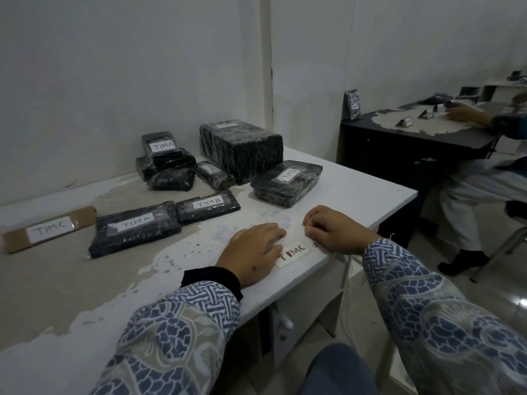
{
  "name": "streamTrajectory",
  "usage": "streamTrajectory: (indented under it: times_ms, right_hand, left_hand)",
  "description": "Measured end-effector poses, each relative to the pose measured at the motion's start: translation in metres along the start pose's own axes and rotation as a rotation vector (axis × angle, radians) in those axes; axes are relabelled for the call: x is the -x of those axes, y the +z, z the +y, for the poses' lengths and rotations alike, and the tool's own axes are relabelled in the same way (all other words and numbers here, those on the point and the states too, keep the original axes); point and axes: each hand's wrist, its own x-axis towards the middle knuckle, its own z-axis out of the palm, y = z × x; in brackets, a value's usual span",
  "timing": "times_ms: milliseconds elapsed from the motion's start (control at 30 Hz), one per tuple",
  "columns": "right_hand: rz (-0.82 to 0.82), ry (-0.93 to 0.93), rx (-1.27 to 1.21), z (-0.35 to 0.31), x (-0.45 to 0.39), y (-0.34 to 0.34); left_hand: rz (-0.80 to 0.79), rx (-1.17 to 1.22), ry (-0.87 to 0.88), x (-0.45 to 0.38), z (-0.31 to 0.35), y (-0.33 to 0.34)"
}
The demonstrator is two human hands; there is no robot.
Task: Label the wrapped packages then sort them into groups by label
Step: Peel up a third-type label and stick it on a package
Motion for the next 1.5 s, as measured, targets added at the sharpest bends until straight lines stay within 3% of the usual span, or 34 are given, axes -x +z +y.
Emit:
streamTrajectory:
  times_ms: [167, 600, 733, 800, 967, 1133, 1267, 1367, 1500]
  right_hand:
    - [0.115, 0.056, -0.225, 0.005, 0.006, -0.006]
    - [0.183, 0.005, -0.113, -0.005, 0.006, 0.003]
    - [0.078, -0.013, -0.006, -0.007, 0.004, 0.007]
    - [-0.001, 0.032, -0.159, -0.006, 0.005, 0.003]
    - [-0.113, 0.18, -0.895, 0.003, 0.006, -0.009]
    - [0.216, 0.293, -1.726, 0.021, 0.015, -0.014]
    - [0.21, 0.322, -1.685, 0.028, 0.017, -0.011]
    - [0.067, 0.196, -1.588, 0.026, 0.012, -0.011]
    - [-0.01, 0.129, -1.499, 0.024, 0.01, -0.017]
  left_hand:
    - [0.001, 0.012, 0.0, 0.0, -0.001, 0.0]
    - [0.006, -0.005, 0.006, -0.001, -0.002, 0.001]
    - [0.018, 0.001, 0.008, -0.002, -0.002, 0.002]
    - [0.017, 0.007, 0.013, -0.002, -0.003, 0.002]
    - [0.075, 0.129, 0.035, -0.001, -0.003, 0.004]
    - [0.137, 0.469, 0.003, 0.004, -0.006, 0.002]
    - [0.175, 0.656, -0.05, 0.004, -0.004, 0.001]
    - [0.204, 0.802, -0.061, 0.004, -0.005, 0.0]
    - [0.167, 0.786, -0.039, 0.002, -0.003, 0.0]
